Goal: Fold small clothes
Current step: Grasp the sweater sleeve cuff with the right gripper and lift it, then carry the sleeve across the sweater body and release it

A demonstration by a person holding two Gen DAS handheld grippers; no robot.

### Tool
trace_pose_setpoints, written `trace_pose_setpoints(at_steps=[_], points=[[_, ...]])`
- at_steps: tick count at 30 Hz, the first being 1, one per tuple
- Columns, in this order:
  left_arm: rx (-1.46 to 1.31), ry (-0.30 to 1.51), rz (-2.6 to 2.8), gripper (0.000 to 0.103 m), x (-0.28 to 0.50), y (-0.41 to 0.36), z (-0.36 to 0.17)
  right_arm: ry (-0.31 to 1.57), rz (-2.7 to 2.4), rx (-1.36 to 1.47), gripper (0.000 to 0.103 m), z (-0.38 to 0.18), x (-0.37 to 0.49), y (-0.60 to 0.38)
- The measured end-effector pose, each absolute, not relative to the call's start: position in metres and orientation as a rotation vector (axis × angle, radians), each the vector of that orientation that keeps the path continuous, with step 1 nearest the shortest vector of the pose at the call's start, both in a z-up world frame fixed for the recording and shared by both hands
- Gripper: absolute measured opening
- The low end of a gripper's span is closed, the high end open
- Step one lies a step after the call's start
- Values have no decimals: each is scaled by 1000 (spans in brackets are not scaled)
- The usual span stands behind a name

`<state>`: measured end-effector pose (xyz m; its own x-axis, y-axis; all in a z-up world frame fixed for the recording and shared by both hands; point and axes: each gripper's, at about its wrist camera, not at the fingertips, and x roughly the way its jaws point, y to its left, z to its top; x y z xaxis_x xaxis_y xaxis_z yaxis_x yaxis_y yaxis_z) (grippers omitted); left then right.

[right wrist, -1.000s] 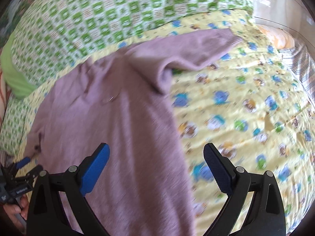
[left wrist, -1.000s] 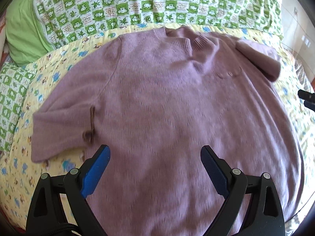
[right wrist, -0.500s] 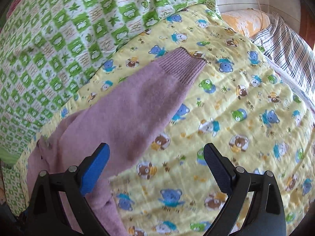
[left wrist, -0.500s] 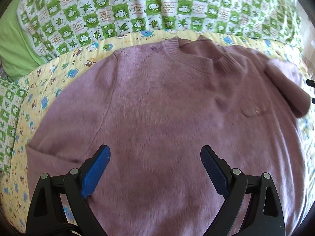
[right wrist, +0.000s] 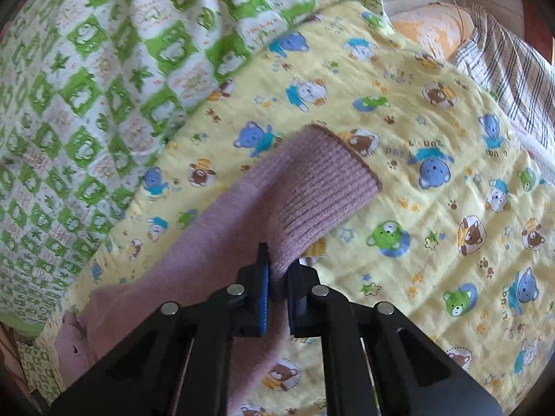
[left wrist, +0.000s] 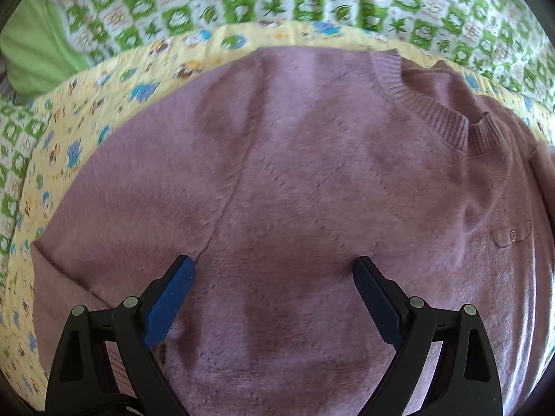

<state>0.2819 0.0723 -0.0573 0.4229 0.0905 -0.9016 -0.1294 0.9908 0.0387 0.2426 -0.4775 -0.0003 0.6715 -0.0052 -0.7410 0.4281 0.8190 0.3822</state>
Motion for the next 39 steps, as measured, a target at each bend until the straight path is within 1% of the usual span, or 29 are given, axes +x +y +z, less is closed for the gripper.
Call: trace_pose_setpoints(at_steps=[5,7,10,13,16,18,19,20,21,24,31,33,34,35,36,37,38,39], points=[[-67,1122,134,94,270,90,-56,687,-66,513,9,58,228,-412],[-60,1120,150,94,257,100,-52,653,57,488,9,80,223,-367],[-101,1104,164,94,241,120,-43,641,249,425,9,96,223,-283],[-181,1105,163,94,225,138,-32,679,430,343,9,83,224,-197],[-236,1108,150,94,213,152,-27,821,573,330,12,45,230,-124],[-257,1119,131,94,217,151,-29,921,618,336,26,20,229,-92],[-264,1125,122,94,214,150,-29,951,629,334,41,10,226,-81],[-273,1132,111,94,213,147,-29,962,634,336,53,3,222,-76],[-286,1143,92,94,215,144,-31,965,640,346,56,-2,215,-74],[-316,1191,58,94,227,131,-42,970,619,350,56,-10,205,-80],[-366,1266,6,94,269,99,-65,943,459,421,56,-4,188,-148],[-363,1259,2,91,281,90,-68,939,412,440,56,-6,182,-167],[-362,1246,0,88,284,87,-68,940,392,452,56,-8,181,-177],[-357,1229,0,76,288,84,-68,941,372,464,56,-8,179,-184],[-343,1211,-10,55,292,80,-66,940,351,476,56,-9,177,-191],[-328,1212,-18,46,295,77,-64,938,334,485,56,-10,175,-198],[-314,1208,-19,30,296,75,-60,934,316,493,56,-10,173,-204],[-320,1187,-42,4,295,76,-53,929,297,499,56,-10,171,-211]])
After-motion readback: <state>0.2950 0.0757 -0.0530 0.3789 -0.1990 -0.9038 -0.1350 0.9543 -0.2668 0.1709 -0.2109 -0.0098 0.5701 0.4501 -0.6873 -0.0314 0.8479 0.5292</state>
